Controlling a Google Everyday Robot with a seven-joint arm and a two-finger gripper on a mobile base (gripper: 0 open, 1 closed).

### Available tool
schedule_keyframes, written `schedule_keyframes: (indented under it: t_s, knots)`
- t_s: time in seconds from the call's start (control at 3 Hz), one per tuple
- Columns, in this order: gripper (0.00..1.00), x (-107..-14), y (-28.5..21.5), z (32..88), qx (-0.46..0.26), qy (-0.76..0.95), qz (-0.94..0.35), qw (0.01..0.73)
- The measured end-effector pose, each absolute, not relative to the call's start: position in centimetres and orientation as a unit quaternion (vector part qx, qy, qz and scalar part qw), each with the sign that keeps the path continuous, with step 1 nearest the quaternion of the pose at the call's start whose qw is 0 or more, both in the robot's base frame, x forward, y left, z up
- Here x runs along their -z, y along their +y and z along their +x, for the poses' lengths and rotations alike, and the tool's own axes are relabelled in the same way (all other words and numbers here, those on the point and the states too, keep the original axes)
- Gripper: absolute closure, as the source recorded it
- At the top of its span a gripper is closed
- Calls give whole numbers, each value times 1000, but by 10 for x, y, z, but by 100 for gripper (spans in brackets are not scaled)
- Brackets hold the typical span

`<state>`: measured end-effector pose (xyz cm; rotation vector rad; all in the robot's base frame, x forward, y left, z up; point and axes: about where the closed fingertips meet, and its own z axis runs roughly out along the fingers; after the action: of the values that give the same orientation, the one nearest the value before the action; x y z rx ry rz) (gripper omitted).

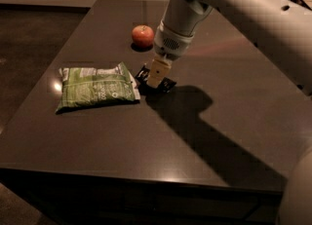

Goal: Move rxbar chocolate near green jalapeno chip bag

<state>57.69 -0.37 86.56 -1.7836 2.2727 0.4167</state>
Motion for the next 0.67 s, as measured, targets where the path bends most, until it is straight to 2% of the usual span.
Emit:
schedule_keyframes:
  t_s: [0.67]
  knots:
    - [27,-865,14,562,-146,749,-636,116]
